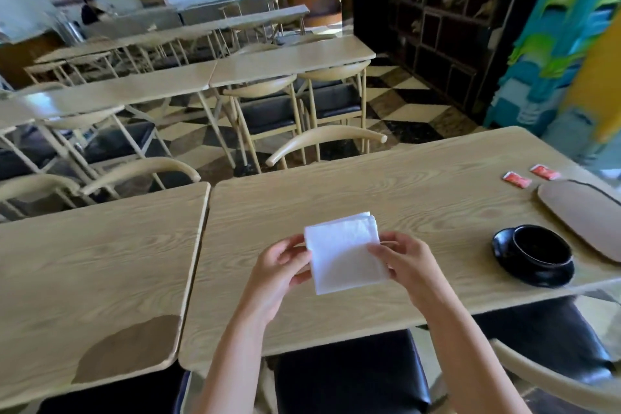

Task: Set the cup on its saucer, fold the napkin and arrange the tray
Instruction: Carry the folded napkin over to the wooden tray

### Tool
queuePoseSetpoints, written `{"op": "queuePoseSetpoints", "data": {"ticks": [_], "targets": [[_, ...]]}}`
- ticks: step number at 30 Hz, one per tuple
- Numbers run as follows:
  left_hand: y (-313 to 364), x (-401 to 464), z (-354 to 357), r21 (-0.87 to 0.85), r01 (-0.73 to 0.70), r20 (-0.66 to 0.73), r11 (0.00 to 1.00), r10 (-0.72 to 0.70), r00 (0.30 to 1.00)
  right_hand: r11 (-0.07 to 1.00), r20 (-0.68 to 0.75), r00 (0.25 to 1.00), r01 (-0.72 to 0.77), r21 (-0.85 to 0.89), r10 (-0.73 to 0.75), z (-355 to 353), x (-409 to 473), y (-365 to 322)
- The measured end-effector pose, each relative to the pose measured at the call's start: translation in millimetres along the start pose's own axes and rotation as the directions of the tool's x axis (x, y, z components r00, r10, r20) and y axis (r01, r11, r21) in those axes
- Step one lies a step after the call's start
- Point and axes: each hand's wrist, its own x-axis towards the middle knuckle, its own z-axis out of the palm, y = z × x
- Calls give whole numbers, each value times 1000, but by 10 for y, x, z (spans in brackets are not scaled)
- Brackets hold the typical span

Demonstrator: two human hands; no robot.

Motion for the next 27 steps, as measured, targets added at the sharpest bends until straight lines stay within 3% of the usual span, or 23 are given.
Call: {"op": "queuePoseSetpoints", "data": {"ticks": [4, 10, 17, 27], "targets": [[-11, -393, 94, 25, -2, 84, 1000, 0, 996, 999, -74, 997, 32, 20, -31, -123, -587, -91], [-30, -874, 442, -30, -75, 71, 997, 77, 995, 996, -158, 986, 61, 58, -51, -396, -1427, -168], [5, -1248, 1032, 15, -125, 175, 992, 121, 977, 994, -315, 946, 101, 41, -83, -912, -2035, -236], [-272, -1489, 2619, 42, -122, 305, 992, 104, 947, 991, -491, 863, 137, -3, -121, -2390, -2547, -171]]}}
